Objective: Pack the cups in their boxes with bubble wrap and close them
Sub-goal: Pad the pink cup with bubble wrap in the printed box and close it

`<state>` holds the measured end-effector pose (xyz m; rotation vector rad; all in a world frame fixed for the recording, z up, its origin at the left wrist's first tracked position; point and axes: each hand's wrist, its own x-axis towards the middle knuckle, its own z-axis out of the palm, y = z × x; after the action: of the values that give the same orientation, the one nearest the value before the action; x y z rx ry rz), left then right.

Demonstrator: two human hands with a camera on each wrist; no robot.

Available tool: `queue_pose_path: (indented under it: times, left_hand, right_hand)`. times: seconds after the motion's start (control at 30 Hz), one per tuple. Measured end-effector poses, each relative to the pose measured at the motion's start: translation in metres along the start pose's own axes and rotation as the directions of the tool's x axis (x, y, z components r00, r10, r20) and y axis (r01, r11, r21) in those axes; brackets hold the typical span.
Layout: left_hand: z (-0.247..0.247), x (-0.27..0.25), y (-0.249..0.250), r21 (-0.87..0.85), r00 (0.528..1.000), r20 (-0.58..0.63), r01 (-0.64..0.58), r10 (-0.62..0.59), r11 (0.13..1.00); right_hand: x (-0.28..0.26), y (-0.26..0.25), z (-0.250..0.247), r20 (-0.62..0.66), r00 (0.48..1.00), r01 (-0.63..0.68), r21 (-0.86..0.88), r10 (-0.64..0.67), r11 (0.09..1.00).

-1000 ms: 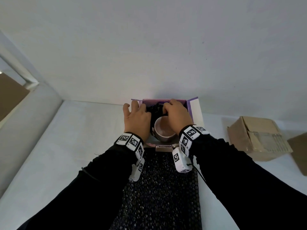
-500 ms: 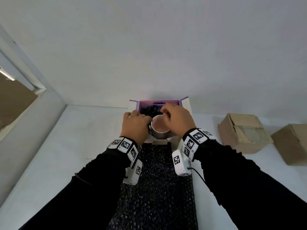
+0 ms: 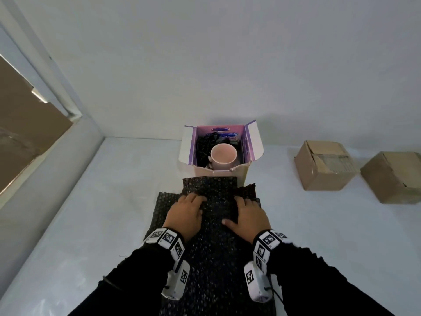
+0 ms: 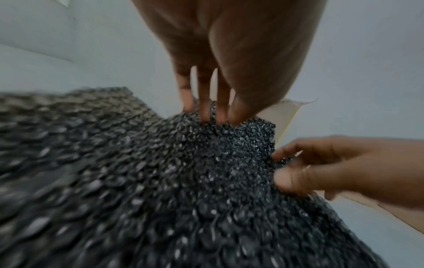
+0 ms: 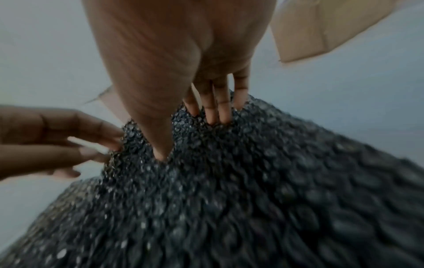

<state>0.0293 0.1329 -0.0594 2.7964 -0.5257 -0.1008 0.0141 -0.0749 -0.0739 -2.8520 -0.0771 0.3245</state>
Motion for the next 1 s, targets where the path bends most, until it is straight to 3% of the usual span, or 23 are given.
queue_pose_path:
  times: [0.07,0.1,0.2,0.3,0.4,0.47,0.57,0.67,0.77,0.87,1.0]
  left_hand:
    - [0.007,-0.013,-0.005,0.067,0.950,0.290,0.102,-0.117,0.993]
    - [0.009,-0.018,-0.007,0.126,0.915,0.384,0.079,-0.122,0.989]
    - [0.009,-0.024,-0.006,0.235,0.892,0.440,-0.001,-0.105,0.972]
    - [0.002,-0.023,-0.002,0.254,0.946,0.302,0.039,-0.118,0.966]
    - [-0.013,-0.018,0.004,0.199,1.000,-0.017,-0.003,0.006,0.980]
    - [-0.024,-0.013,0.007,0.243,0.975,-0.149,-0.125,0.164,0.962]
    - [-0.033,0.001,0.006,0.293,0.931,-0.211,-0.232,0.300,0.927]
    - [-0.040,0.014,0.011,0.251,0.892,-0.302,-0.265,0.336,0.931]
    - [-0.048,0.020,0.023,-0.002,0.923,-0.282,-0.272,0.260,0.962]
    - [-0.059,0.022,0.029,-0.228,0.962,-0.248,-0.171,0.112,0.959]
    - [-0.073,0.023,0.031,-0.339,0.932,-0.325,-0.271,0.159,0.901]
  right_hand:
    - [-0.005,-0.004,0.009,0.055,0.998,0.010,-0.150,-0.002,0.989]
    - [-0.007,-0.006,0.010,0.037,0.999,0.033,-0.187,-0.027,0.982]
    - [-0.008,-0.012,0.008,-0.056,0.995,0.071,-0.204,-0.084,0.976]
    - [-0.008,-0.013,0.000,-0.167,0.979,0.115,-0.030,-0.118,0.993]
    - [-0.007,-0.010,-0.012,-0.298,0.941,0.231,0.208,-0.163,0.950]
    - [-0.007,-0.014,-0.026,-0.313,0.924,0.327,0.354,-0.218,0.876]
    - [-0.008,-0.023,-0.052,-0.349,0.898,0.420,0.494,-0.269,0.761]
    - [-0.009,-0.029,-0.070,-0.451,0.864,0.446,0.475,-0.225,0.758]
    - [-0.014,-0.030,-0.082,-0.494,0.840,0.461,0.437,-0.223,0.772]
    - [-0.017,-0.020,-0.090,-0.320,0.903,0.402,0.388,-0.288,0.830]
    - [-0.013,-0.008,-0.090,-0.212,0.929,0.344,0.191,-0.303,0.919]
